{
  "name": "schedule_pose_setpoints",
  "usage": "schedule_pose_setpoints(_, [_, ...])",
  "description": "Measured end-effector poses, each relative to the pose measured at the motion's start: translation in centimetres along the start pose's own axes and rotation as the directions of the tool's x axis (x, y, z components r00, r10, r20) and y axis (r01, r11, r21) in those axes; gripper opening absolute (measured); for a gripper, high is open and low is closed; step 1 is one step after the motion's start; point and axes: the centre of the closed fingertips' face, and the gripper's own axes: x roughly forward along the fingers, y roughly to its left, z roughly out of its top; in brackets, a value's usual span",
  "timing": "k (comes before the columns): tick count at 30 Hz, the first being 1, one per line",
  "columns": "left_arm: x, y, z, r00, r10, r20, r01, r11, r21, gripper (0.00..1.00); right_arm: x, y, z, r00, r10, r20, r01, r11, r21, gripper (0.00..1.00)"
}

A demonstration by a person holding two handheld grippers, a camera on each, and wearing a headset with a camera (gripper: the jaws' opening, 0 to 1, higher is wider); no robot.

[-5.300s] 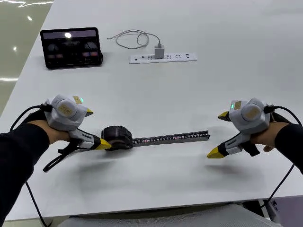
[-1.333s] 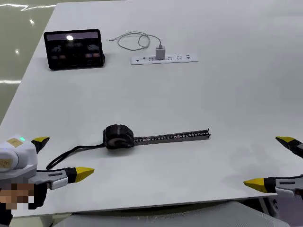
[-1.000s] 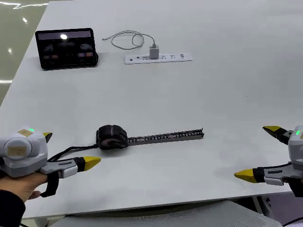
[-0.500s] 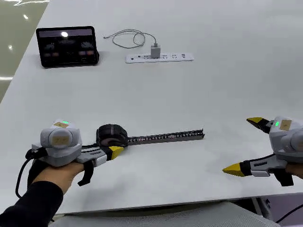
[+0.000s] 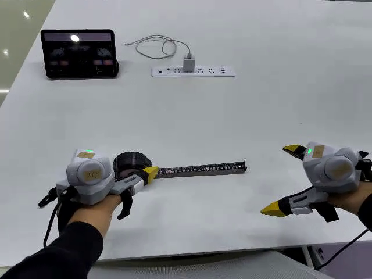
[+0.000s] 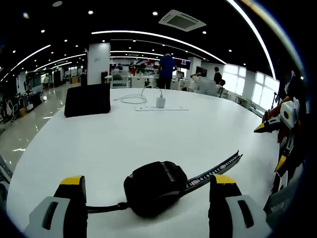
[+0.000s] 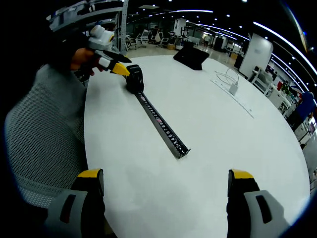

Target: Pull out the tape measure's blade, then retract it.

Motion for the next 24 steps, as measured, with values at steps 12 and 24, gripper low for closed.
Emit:
schedule_pose_setpoints(12, [1.1,-1.4,0.4,0.9978,0.001,0.067,-0.004,0.999,0.042,1.0,4.4,-2.0,1.2,0.9922,0.111,-0.058,-0.119,0.981,-0.154,1.0])
schedule_pose_setpoints(24, [1.2,-1.2,-0.3,0.9992,0.011,0.039,-0.013,0.999,0.046,1.0,7.5,-3.3,0.6,0.9634,0.213,-0.163,-0.244,0.948,-0.205,0.84])
